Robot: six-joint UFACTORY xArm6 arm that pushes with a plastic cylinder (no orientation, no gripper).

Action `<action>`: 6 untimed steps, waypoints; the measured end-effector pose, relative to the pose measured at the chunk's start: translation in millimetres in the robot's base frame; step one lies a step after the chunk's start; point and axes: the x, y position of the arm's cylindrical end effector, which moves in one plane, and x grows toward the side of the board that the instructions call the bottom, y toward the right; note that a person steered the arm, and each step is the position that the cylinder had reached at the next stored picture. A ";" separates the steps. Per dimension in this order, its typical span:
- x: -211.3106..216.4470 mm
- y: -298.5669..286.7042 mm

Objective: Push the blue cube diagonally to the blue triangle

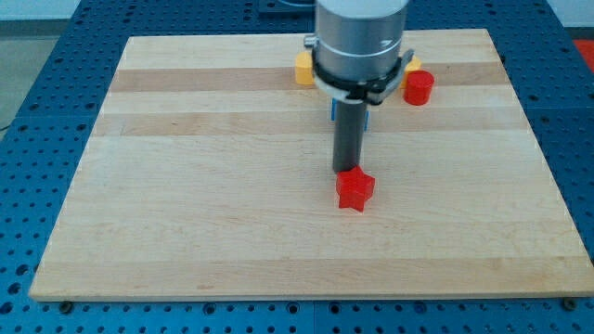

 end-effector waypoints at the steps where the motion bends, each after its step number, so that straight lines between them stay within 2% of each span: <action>1: -27.9 41.3; 2: -63.0 48.9; 4: -121.5 -16.7; 5: -126.9 -39.5; 6: -134.1 -34.4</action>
